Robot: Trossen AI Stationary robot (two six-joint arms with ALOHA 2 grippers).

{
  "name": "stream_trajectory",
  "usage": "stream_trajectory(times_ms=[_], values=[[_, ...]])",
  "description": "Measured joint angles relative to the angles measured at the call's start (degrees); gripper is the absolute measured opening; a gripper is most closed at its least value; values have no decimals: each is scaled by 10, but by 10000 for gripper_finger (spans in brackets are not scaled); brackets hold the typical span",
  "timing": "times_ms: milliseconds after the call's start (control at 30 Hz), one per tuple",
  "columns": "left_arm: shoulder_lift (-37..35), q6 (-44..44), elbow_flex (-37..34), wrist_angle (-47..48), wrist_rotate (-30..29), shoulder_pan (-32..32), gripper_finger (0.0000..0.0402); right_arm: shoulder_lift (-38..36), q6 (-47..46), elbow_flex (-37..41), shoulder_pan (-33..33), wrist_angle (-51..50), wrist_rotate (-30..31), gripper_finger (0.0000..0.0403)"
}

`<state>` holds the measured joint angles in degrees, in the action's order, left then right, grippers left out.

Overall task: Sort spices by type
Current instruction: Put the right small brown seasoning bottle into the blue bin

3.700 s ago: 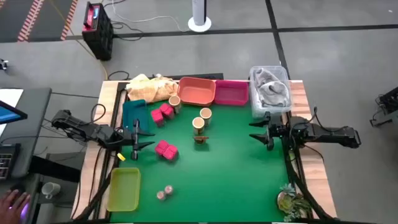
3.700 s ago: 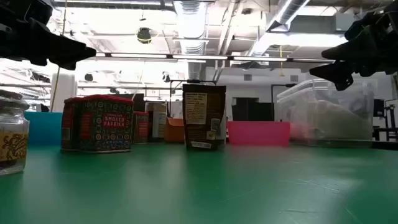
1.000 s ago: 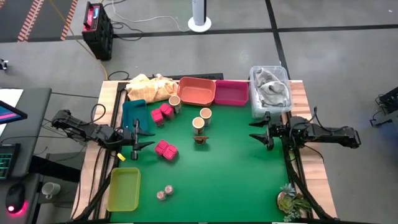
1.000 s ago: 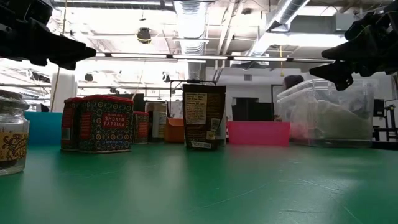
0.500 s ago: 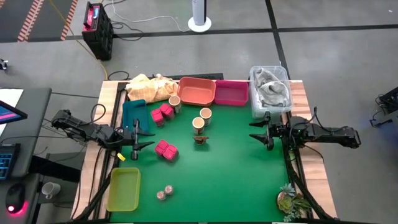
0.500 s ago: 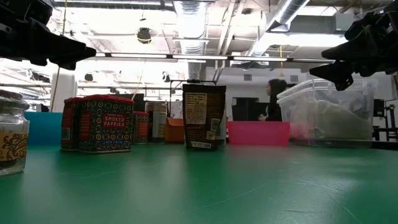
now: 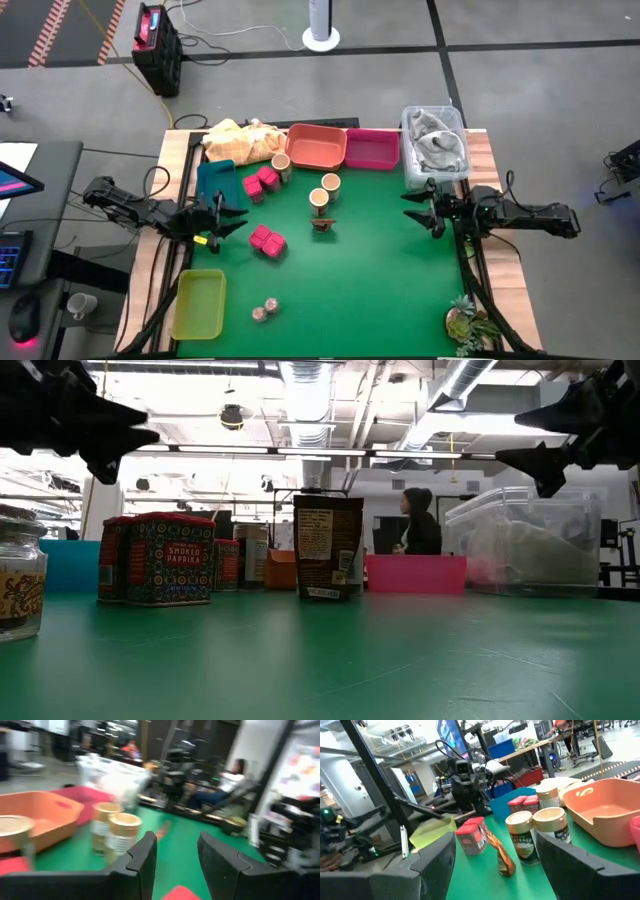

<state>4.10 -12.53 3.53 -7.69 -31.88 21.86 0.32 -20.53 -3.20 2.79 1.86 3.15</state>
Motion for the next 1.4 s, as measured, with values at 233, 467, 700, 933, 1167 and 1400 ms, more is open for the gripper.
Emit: stream_trajectory(times_ms=[233, 467, 700, 933, 1167, 1400], values=[[0, -67, 1, 1, -41, 0, 133, 0, 0, 0, 0, 36, 1, 301], [4, -85, 29, 39, -73, -11, 133, 2, -1, -1, 23, 46, 96, 301], [64, -83, 103, 135, -73, -27, 133, 26, -26, -1, 22, 49, 67, 301], [178, -75, 183, 198, -62, -54, 133, 129, -36, -2, -30, 88, 108, 301], [287, -28, 241, 209, -58, -78, 133, 295, 16, -2, -97, 236, 213, 301], [393, -66, 346, 307, -32, -81, 133, 456, 69, -2, -149, 418, 289, 301]])
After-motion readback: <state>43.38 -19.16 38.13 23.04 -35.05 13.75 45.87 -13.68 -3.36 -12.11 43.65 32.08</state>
